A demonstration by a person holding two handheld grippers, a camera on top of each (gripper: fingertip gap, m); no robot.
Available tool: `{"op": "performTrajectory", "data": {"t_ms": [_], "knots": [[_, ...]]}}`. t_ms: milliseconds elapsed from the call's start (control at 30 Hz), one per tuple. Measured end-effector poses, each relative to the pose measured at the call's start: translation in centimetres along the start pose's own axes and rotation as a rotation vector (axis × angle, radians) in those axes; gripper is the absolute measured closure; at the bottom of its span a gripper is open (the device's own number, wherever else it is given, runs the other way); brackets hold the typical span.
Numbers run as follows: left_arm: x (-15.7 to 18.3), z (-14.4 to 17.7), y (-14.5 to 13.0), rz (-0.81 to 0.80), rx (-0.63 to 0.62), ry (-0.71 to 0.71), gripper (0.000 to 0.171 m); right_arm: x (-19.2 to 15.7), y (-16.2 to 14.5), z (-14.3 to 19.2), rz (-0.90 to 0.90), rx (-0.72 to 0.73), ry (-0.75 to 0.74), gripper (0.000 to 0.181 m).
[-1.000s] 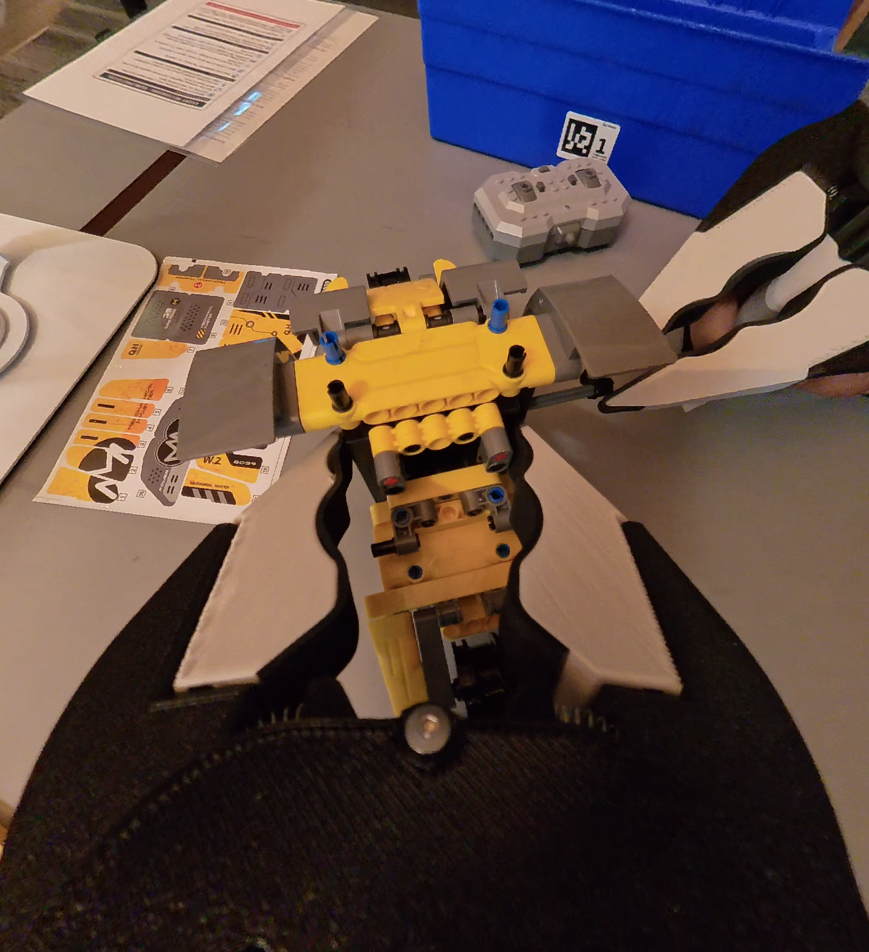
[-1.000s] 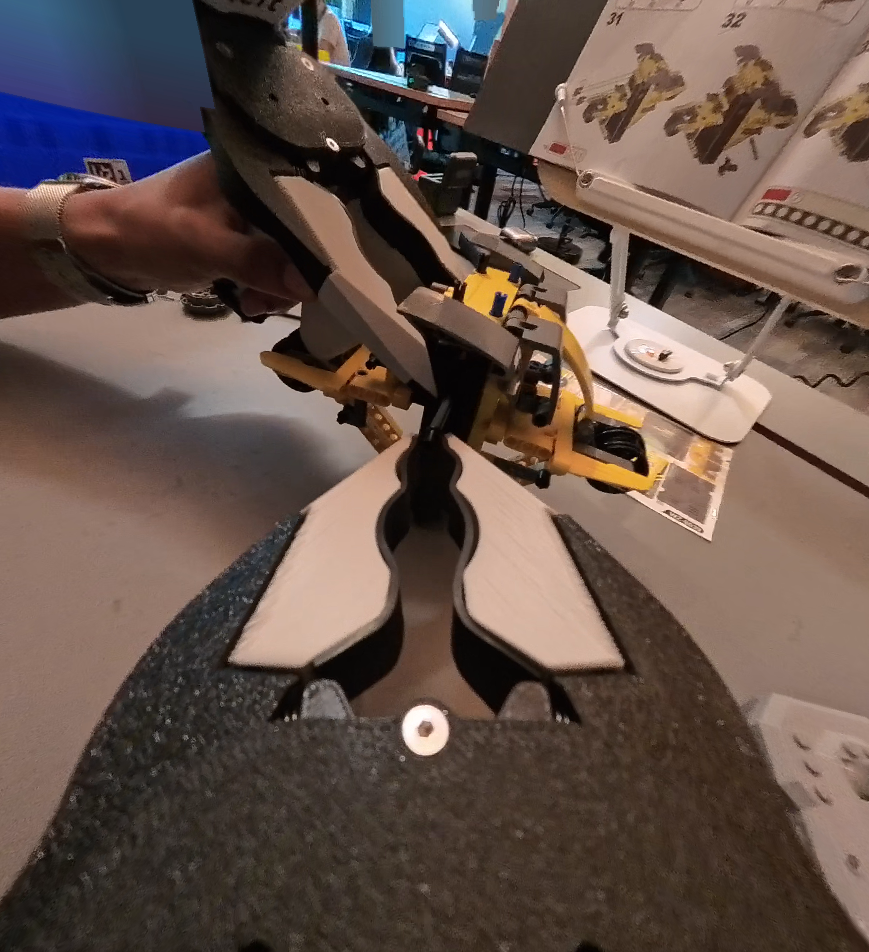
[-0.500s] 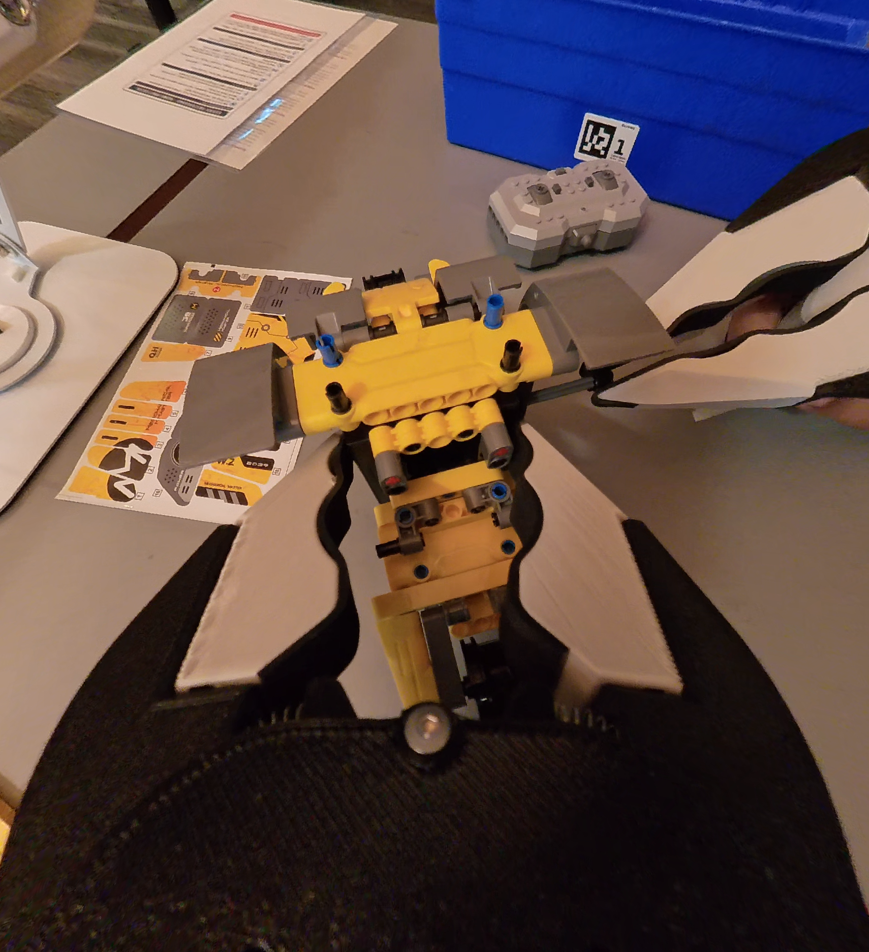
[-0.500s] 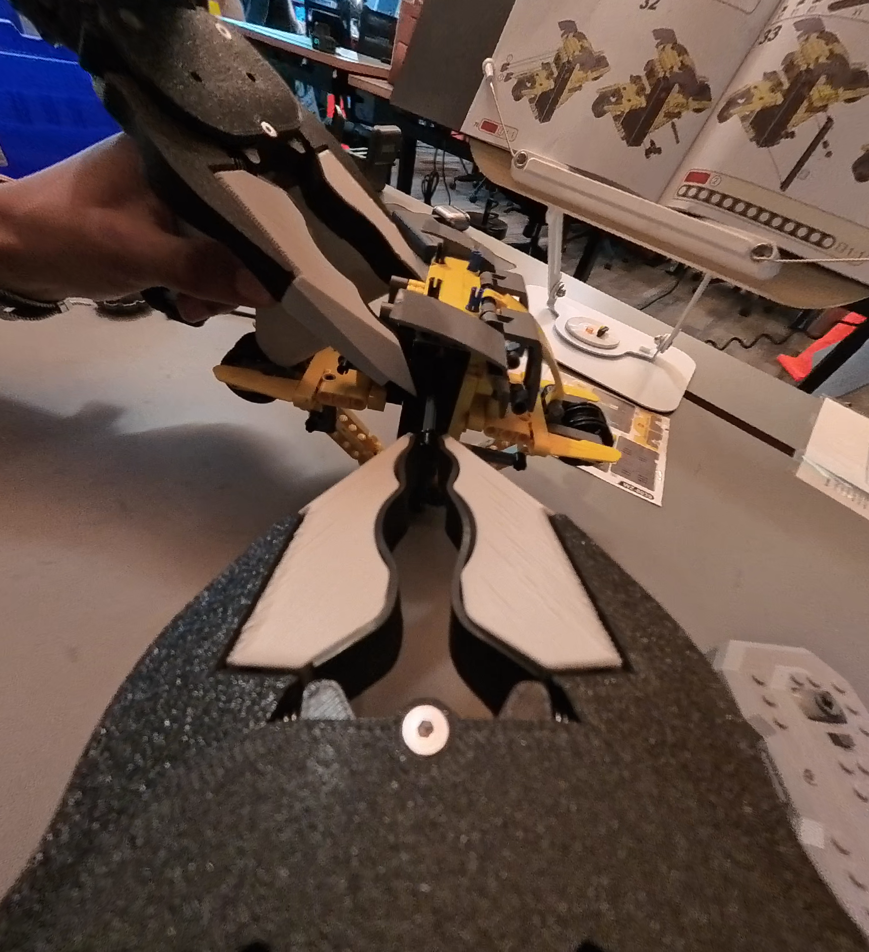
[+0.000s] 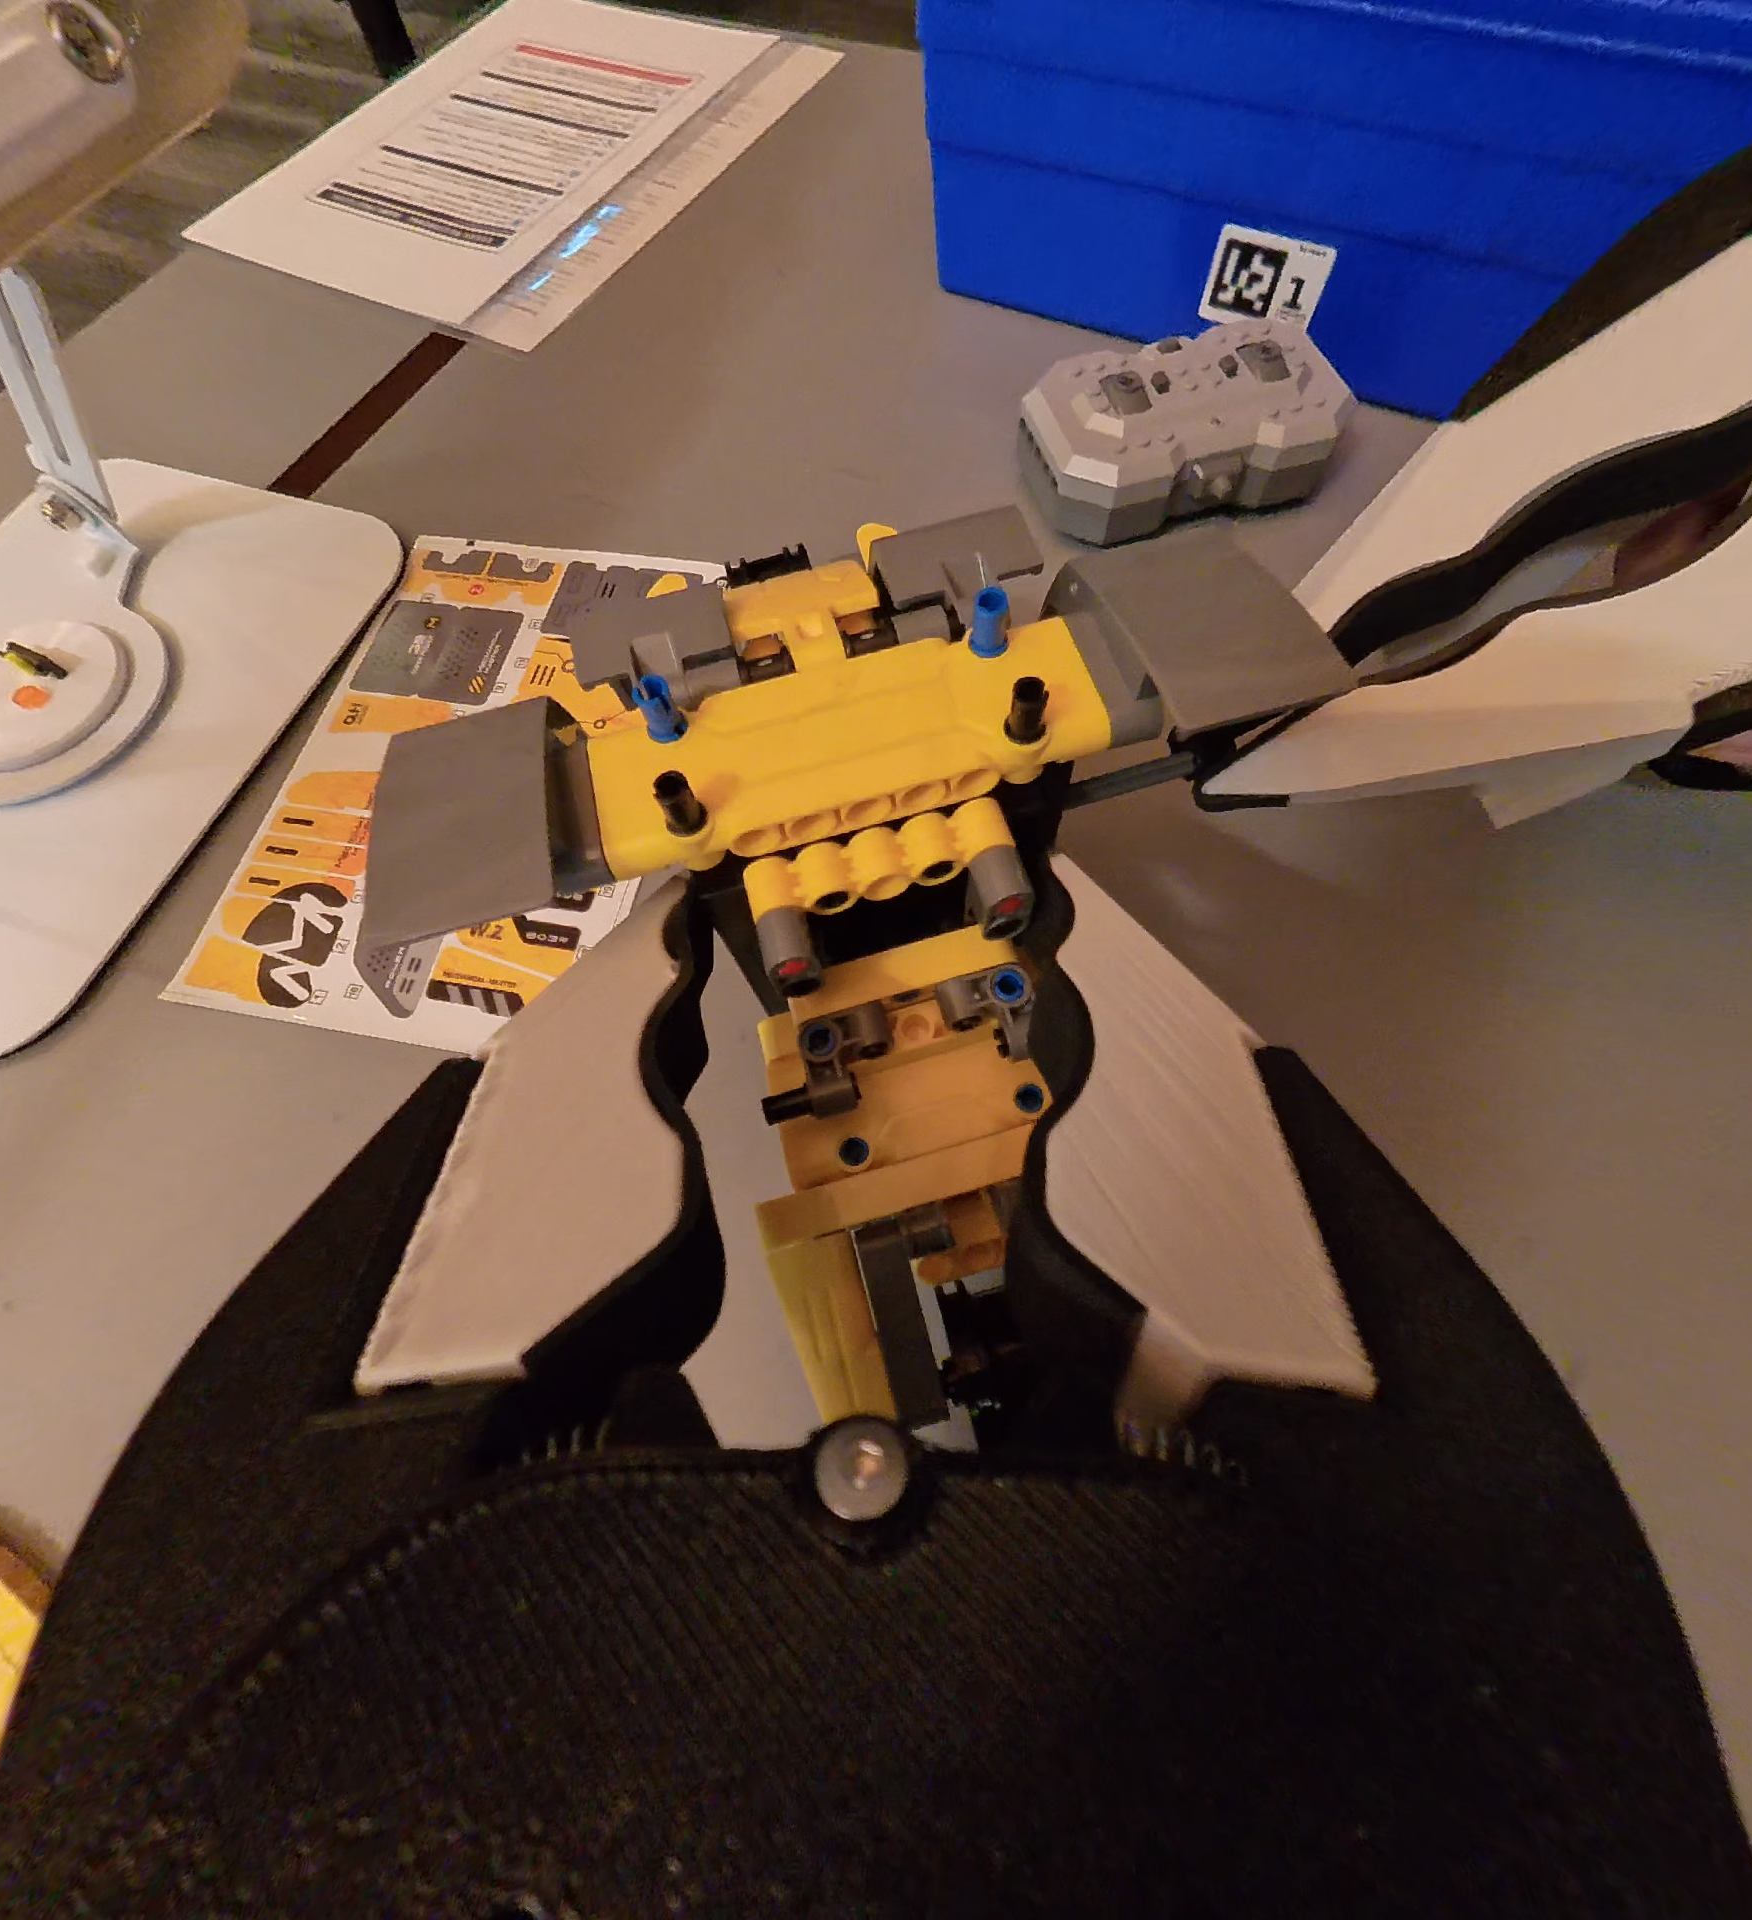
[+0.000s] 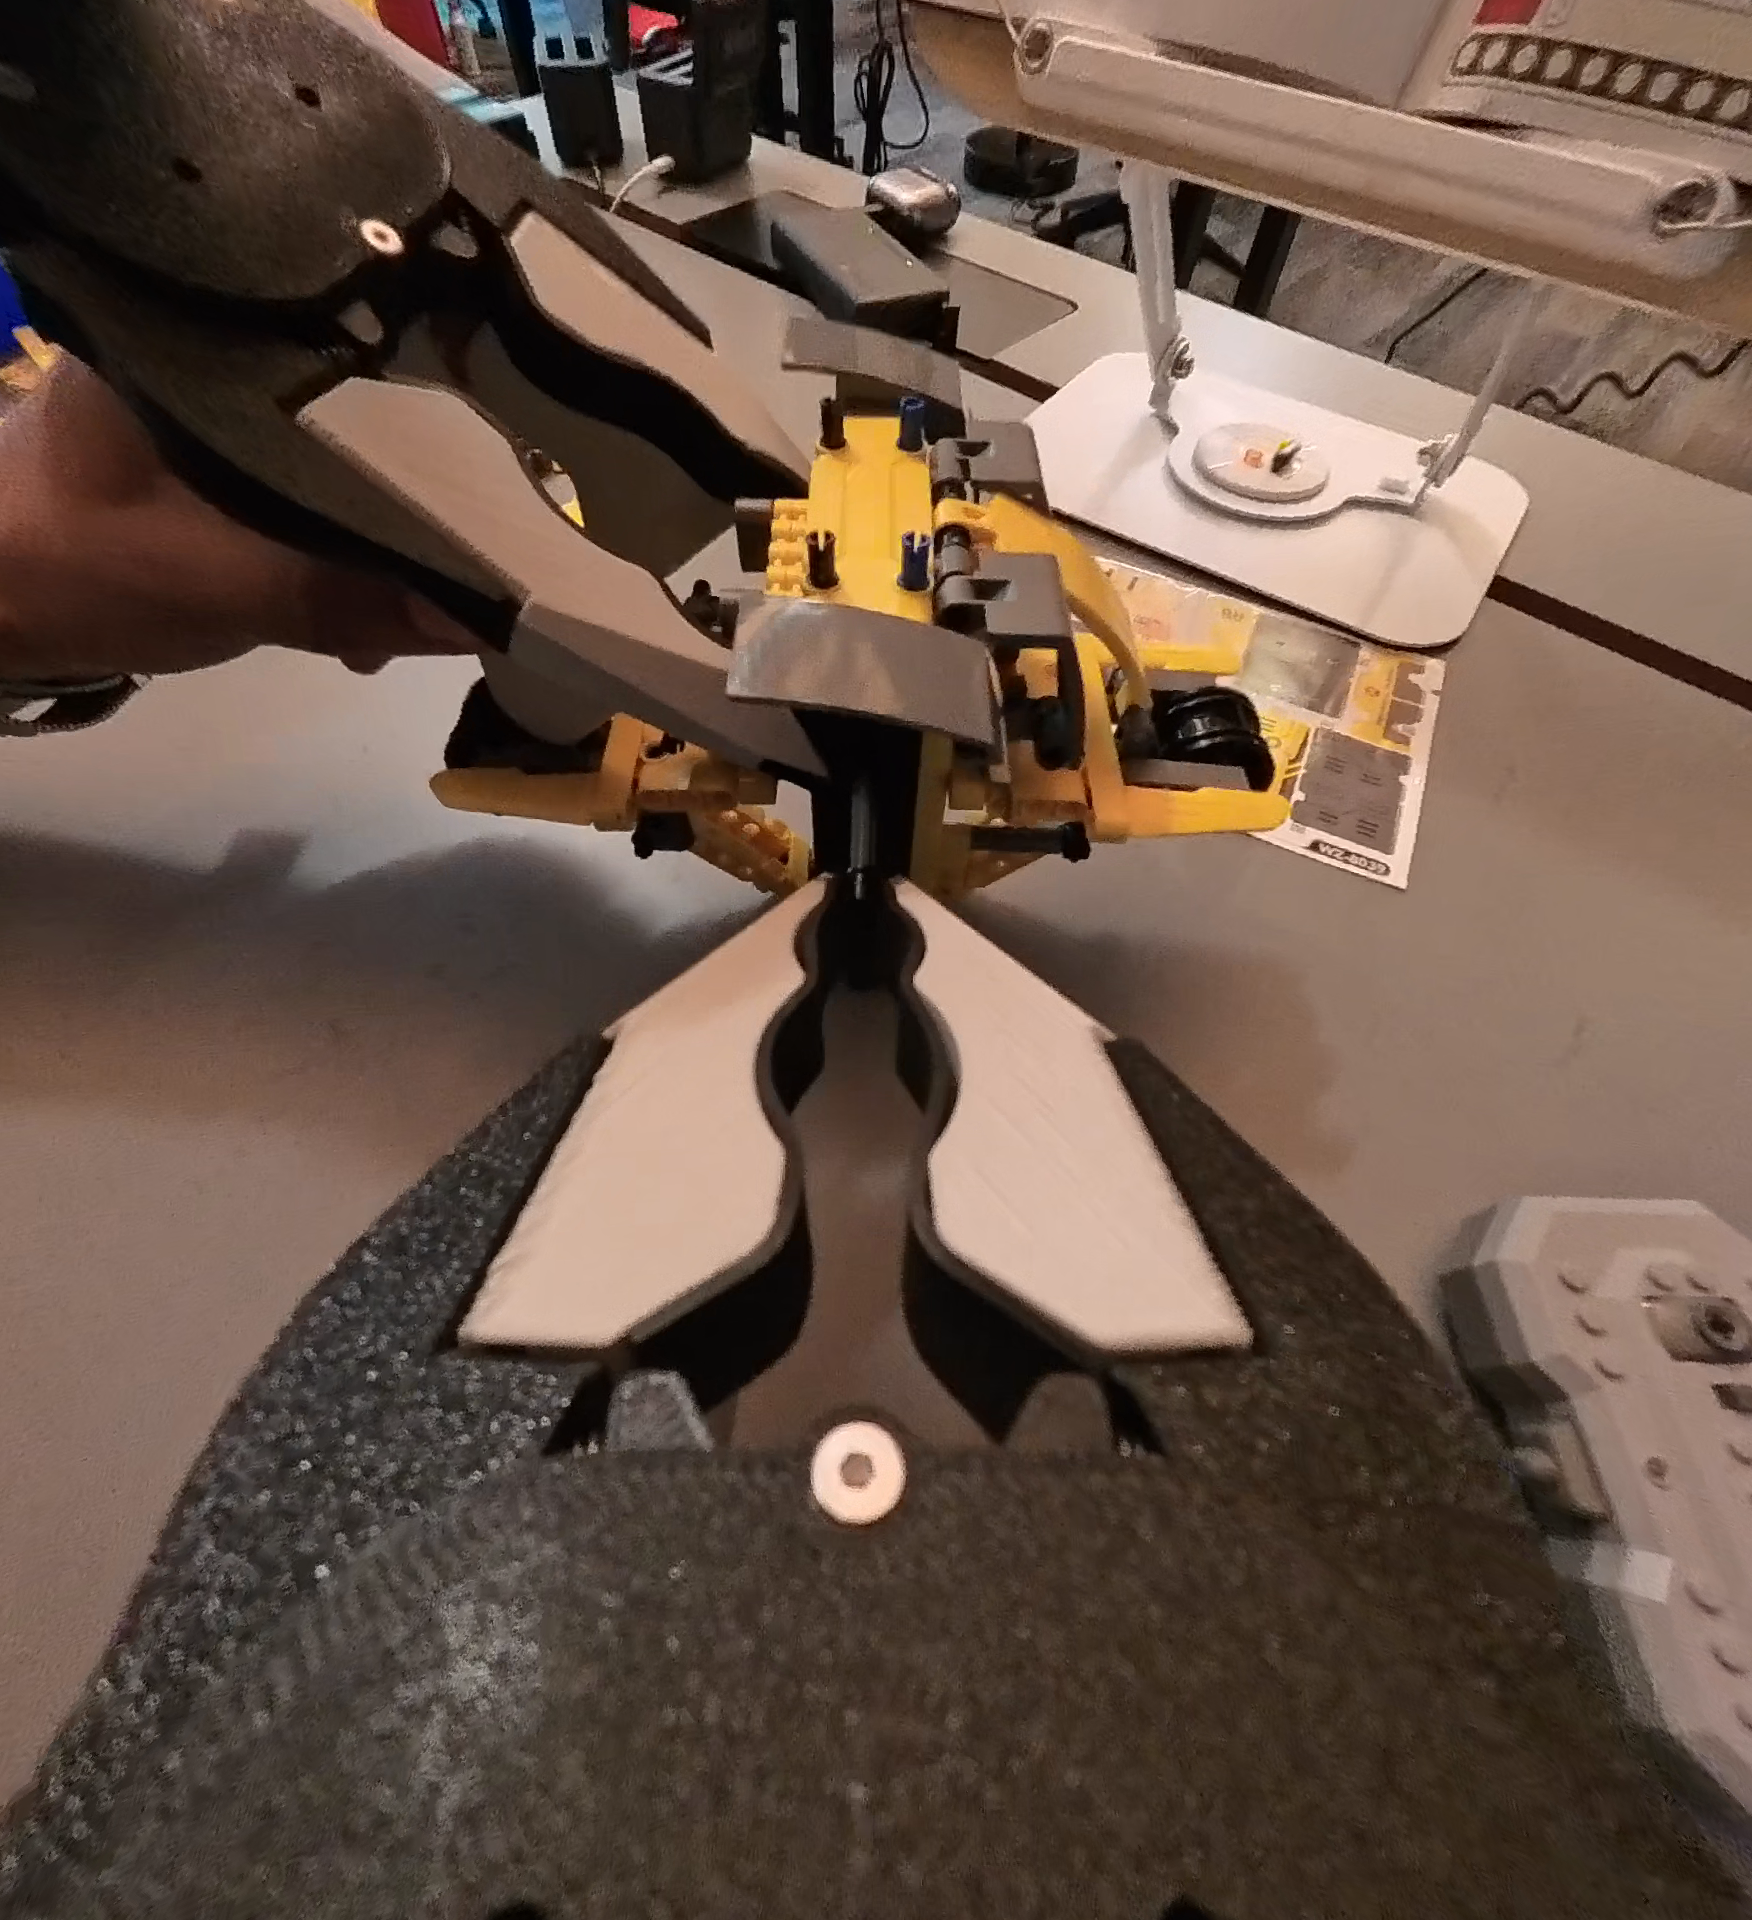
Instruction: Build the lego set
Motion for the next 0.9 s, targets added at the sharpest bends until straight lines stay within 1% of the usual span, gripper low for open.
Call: {"op": "performTrajectory", "data": {"t_ms": [67,233,367,433,533,633,733,800,833,900], "knots": [[-0.10,0.01,-0.01,0.008,0.002,-0.003,0.115,0.06,0.12,-0.09,-0.007,-0.022,0.020,0.176],[0.12,-0.08,0.07,-0.016,0.001,0.009,0.114,0.19,-0.07,-0.07,-0.059,-0.127,0.080,0.177],[-0.12,-0.06,0.02,0.011,0.008,0.003,0.114,0.21,0.10,-0.32,-0.083,-0.121,0.099,0.177],[-0.26,-0.07,-0.01,0.015,0.004,0.012,0.114,0.28,0.19,-0.48,-0.053,-0.118,0.069,0.177],[-0.32,-0.13,-0.06,-0.009,-0.004,0.032,0.114,0.36,0.15,-0.59,0.038,-0.132,-0.011,0.177],[-0.50,-0.05,-0.13,0.011,0.000,0.022,0.114,0.28,0.27,-0.66,0.035,-0.089,-0.011,0.176],[-0.51,-0.07,-0.11,0.005,-0.005,0.031,0.114,0.37,0.24,-0.65,0.007,0.005,-0.003,0.175],[-0.28,-0.16,-0.01,-0.020,-0.005,0.038,0.114,0.28,0.08,-0.55,0.026,0.058,-0.018,0.160],[-0.15,-0.19,0.04,-0.034,-0.009,0.045,0.114,0.24,0.02,-0.44,0.045,0.078,-0.031,0.157],[-0.04,-0.23,0.07,-0.046,-0.014,0.053,0.114,0.52,-0.01,0.01,0.090,0.112,-0.079,0.156]]}}
Point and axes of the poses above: each gripper's, where its closed fingertips meet, z back along the fingers, y out of its top, x = y × z across the jaws, the point moved 2 cm from there along z, back along the fingers
